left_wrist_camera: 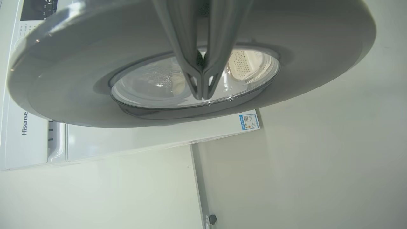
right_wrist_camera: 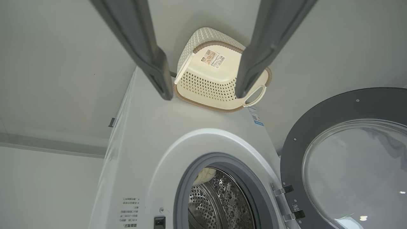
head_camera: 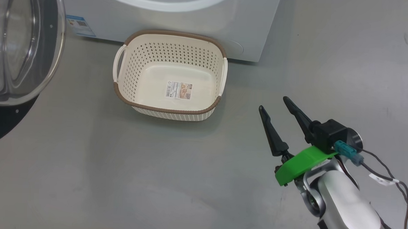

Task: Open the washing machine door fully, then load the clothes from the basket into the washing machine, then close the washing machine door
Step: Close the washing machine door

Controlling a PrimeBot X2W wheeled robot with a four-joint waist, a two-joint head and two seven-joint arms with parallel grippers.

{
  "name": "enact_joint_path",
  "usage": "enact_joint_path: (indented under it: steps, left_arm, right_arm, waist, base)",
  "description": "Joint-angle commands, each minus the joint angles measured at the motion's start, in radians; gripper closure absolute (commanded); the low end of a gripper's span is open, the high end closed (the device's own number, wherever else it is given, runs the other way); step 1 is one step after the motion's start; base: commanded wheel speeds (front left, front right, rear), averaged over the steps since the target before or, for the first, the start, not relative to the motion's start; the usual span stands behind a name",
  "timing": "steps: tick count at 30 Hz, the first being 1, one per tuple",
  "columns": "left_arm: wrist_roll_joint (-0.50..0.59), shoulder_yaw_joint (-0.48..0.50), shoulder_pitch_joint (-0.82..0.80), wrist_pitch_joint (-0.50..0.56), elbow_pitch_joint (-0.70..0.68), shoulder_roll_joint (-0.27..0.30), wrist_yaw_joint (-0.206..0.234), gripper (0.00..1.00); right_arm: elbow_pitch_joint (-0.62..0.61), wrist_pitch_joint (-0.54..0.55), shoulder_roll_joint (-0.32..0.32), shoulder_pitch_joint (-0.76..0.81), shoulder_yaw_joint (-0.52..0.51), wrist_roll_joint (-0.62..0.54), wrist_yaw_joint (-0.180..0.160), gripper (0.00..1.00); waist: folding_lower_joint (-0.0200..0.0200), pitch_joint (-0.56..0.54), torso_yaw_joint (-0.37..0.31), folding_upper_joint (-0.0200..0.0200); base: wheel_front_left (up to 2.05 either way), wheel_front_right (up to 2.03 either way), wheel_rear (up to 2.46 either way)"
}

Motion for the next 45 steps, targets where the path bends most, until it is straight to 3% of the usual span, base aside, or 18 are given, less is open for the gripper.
enact_joint_path:
  steps: [1,12,22,45]
  left_arm:
    - [-0.008,0.008,0.016,0.028,-0.062,0.049,-0.004,1.0]
    - [-0.048,-0.006,0.081,0.119,-0.199,-0.02,-0.004,1.0]
    - [-0.111,0.001,0.149,0.167,-0.361,-0.138,-0.004,1.0]
    - [-0.161,-0.065,0.236,0.175,-0.632,-0.376,0.041,1.0]
  right_arm:
    - [-0.028,-0.009,0.01,0.01,0.023,0.007,0.001,0.0]
    - [-0.031,-0.009,0.01,0.03,0.031,0.029,0.001,0.0]
    - [-0.032,-0.009,0.01,0.056,0.028,0.051,0.001,0.0]
    - [-0.062,-0.009,0.01,0.073,0.0,0.077,0.001,0.0]
  waist:
    - [0.0001,-0.009,0.002,0.0]
    - [0.0001,-0.06,-0.002,0.0]
    - [0.0001,-0.117,-0.014,0.0]
    - [0.0001,-0.128,-0.105,0.0]
  base:
    - [0.0,0.0,0.0]
    - [0.0,0.0,0.0]
    - [0.0,0.0,0.0]
    - [0.0,0.0,0.0]
